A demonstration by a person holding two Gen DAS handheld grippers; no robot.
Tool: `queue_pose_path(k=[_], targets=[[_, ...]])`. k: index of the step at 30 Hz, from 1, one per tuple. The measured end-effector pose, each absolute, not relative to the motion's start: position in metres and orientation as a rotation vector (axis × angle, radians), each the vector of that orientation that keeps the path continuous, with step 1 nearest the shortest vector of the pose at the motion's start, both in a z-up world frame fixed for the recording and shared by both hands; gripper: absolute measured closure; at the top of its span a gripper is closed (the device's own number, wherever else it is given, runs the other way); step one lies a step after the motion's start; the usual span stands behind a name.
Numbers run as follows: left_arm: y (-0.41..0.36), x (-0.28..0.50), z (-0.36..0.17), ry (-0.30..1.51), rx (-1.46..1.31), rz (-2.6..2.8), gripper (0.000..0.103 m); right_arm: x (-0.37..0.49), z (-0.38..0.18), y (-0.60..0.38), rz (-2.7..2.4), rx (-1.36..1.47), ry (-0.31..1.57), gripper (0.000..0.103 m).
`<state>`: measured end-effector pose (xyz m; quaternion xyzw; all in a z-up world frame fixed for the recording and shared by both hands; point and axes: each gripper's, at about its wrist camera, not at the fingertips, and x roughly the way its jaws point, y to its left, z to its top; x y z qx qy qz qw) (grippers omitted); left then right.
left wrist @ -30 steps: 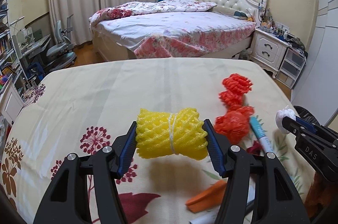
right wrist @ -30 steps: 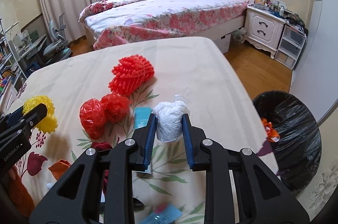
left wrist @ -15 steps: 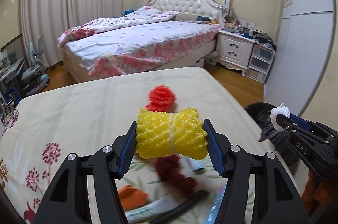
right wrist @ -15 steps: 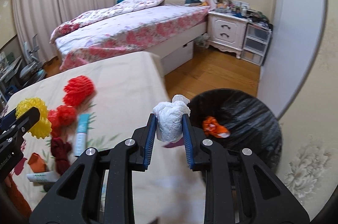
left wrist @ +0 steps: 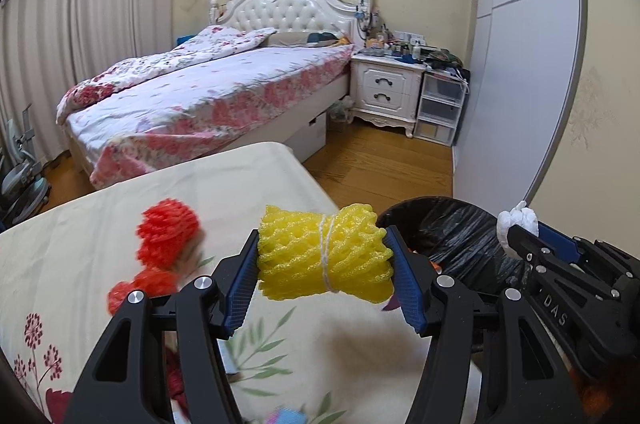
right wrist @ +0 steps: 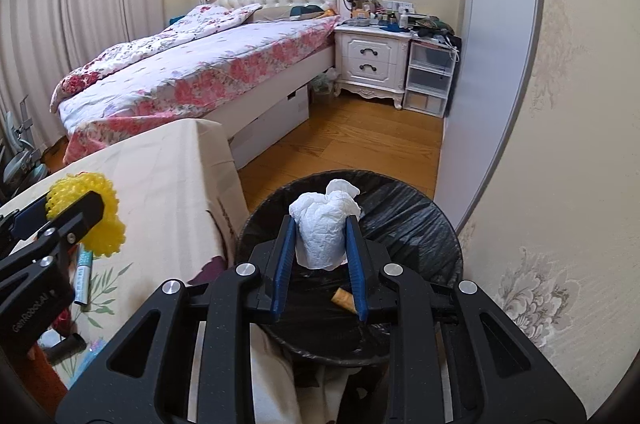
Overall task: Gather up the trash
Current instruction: 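Carry the yellow net and white tissue with both grippers over the bin, then open both grippers to drop the net and tissue into the bin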
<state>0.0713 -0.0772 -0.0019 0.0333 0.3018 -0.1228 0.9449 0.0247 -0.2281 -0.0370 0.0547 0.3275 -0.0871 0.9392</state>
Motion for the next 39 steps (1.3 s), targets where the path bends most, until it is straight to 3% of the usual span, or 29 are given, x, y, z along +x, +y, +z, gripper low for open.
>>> queue_pose_path(k=[29, 32, 34, 39], targets=[[-0.162, 0.132, -0.045, 0.666, 0.207, -0.322, 0.043, 0.064, -0.074, -0.274, -0.301, 0.179, 0.714, 0.077], [-0.165, 0.134, -0.047, 0.668, 0.221, -0.318, 0.038, 0.064, -0.074, -0.276, -0.313, 0.188, 0.705, 0.076], [-0.165, 0.136, -0.046, 0.671, 0.216, -0.311, 0.026, 0.063, -0.074, -0.278, -0.319, 0.196, 0.701, 0.067], [-0.163, 0.139, -0.046, 0.669, 0.200, -0.295, 0.020, 0.061, -0.073, -0.280, -0.330, 0.199, 0.689, 0.063]])
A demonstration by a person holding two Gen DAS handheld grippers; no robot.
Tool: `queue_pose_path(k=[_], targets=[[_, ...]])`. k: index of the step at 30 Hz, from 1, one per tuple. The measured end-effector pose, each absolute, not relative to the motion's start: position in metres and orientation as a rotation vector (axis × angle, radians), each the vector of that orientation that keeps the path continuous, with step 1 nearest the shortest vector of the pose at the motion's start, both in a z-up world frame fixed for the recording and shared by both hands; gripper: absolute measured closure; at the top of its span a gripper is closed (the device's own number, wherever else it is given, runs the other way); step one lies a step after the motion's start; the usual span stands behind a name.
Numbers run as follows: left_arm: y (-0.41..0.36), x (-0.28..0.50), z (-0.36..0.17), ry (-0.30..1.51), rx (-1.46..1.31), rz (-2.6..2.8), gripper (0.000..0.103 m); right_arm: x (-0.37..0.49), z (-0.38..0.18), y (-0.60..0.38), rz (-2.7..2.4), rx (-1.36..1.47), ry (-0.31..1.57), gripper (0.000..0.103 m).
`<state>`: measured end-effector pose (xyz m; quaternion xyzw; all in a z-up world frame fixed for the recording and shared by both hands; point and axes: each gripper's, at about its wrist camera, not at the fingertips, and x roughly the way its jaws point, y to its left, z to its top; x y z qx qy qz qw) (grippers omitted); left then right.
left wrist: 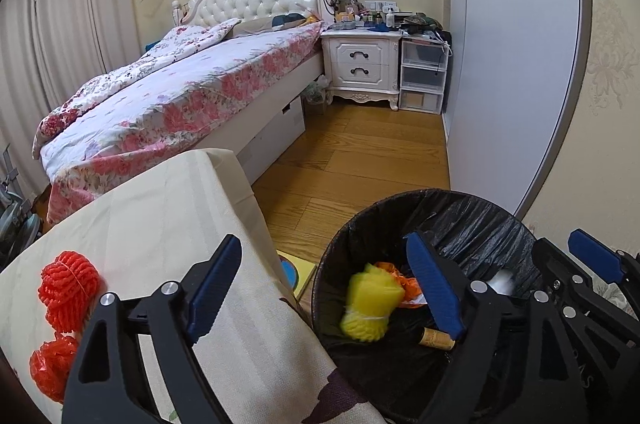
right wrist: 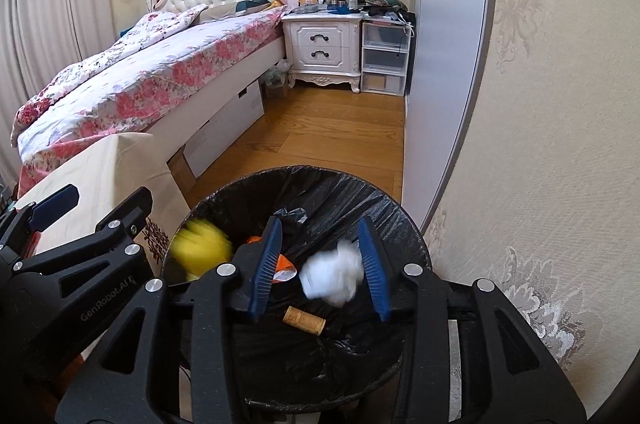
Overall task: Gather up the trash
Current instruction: 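Open both grippers to drop the net and tissue into the bin, then move both grippers back over the table toward the tubes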
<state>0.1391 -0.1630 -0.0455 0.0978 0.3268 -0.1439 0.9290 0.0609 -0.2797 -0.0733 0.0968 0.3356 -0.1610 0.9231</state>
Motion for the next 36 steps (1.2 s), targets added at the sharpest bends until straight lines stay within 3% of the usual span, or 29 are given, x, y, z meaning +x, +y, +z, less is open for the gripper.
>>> queue_pose_path(k=[15, 36], targets=[[-0.146, 0.130, -0.036, 0.678, 0.178, -0.274, 0.019, 0.050, -0.066, -0.279, -0.314, 0.204, 0.680, 0.061], [-0.044, 0.055, -0.024, 0.702, 0.145, -0.119, 0.019, -0.005, -0.062, -0.201, -0.124, 0.121, 0.721, 0.054]])
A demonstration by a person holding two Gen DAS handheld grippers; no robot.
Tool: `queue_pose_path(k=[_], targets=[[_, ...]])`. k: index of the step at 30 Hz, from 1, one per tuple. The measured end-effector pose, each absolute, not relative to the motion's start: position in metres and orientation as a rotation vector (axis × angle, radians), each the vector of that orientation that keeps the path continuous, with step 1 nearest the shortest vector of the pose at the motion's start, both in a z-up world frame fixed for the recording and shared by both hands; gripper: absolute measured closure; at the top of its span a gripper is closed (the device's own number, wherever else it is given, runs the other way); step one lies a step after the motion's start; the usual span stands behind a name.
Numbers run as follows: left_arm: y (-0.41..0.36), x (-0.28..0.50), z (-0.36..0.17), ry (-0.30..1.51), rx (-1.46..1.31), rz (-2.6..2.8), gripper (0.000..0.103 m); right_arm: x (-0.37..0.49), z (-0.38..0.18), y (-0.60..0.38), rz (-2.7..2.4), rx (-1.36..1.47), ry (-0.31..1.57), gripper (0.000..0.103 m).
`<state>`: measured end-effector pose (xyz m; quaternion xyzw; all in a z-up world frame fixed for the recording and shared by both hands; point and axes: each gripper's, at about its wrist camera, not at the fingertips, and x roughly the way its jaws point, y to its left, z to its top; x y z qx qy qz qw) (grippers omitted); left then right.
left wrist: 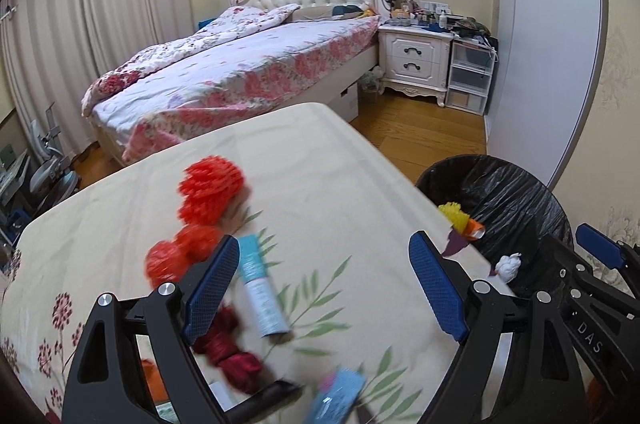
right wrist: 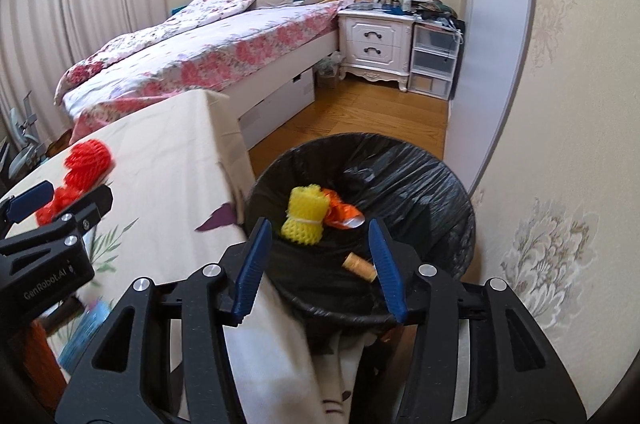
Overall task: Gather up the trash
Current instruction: 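Move both grippers back over the table toward the tubes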
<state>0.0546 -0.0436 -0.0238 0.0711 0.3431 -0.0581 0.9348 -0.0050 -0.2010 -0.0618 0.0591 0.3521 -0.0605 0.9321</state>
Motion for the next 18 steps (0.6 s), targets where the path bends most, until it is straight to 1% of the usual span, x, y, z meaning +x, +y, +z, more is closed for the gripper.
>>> queue_pose_path(k=[18], targets=[[0.072, -0.004, -0.037, 0.748, 0.066, 0.095, 0.019, -0.037, -0.066, -0.100, 0.099, 0.007, 0.765, 0.054]])
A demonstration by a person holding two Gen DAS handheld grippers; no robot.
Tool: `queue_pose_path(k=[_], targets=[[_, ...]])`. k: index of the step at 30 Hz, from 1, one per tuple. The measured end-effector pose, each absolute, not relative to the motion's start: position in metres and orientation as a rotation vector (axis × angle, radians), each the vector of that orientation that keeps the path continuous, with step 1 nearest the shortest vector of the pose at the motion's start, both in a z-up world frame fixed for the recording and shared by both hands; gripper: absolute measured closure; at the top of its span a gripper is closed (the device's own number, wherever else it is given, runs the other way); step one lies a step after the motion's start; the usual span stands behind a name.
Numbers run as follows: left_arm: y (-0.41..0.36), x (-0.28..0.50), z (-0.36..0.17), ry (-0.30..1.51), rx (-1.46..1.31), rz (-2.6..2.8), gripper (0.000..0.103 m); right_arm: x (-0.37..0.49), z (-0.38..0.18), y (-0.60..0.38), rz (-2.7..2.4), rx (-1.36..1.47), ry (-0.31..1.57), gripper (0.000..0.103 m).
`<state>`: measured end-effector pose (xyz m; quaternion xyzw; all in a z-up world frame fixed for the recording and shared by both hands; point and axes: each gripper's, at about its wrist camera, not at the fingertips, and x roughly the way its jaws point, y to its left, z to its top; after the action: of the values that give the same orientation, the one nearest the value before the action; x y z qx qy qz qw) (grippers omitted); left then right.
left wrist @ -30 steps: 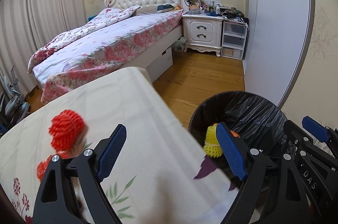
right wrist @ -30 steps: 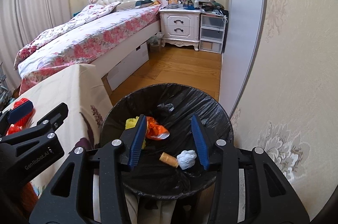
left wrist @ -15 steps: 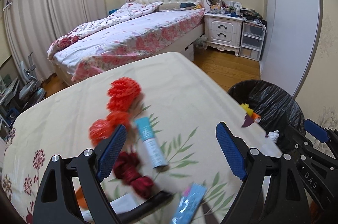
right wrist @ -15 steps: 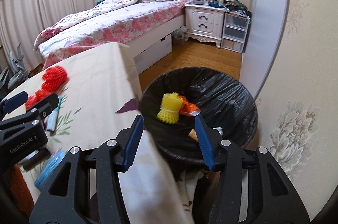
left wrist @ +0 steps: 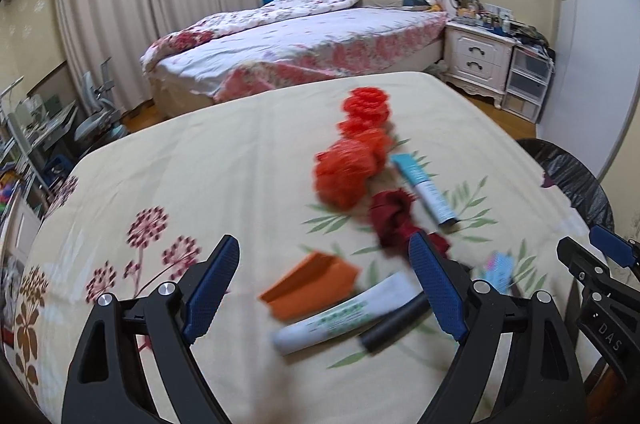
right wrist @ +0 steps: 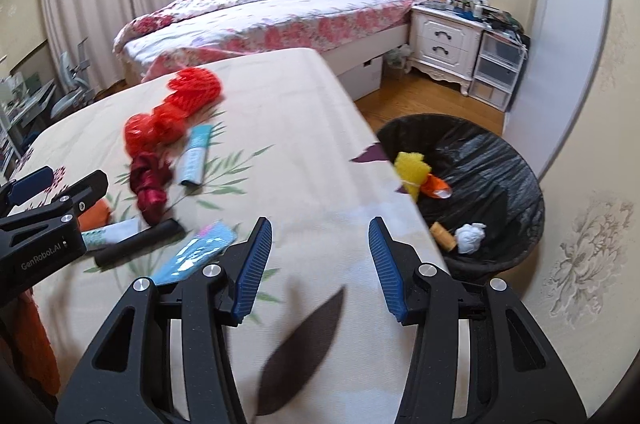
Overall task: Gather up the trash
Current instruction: 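Move both grippers back over the table toward the tubes, then close right gripper on the blue toothpaste tube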
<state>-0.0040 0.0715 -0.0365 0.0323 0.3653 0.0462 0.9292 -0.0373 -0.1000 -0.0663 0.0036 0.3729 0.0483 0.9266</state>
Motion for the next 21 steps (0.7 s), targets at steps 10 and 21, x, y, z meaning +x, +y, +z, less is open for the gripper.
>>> queue_pose_path(k=[10, 21], targets=[[0.113, -0.022, -0.043, 0.763, 0.005, 0.171, 0.019, -0.037, -0.072, -0.042, 0.215, -0.053, 0.802, 0.054], [0.115, -0.022, -0.047, 0.766, -0.012, 0.154, 0.019, -0.043, -0.085, -0.036, 0.225, -0.087, 0.863, 0.053]])
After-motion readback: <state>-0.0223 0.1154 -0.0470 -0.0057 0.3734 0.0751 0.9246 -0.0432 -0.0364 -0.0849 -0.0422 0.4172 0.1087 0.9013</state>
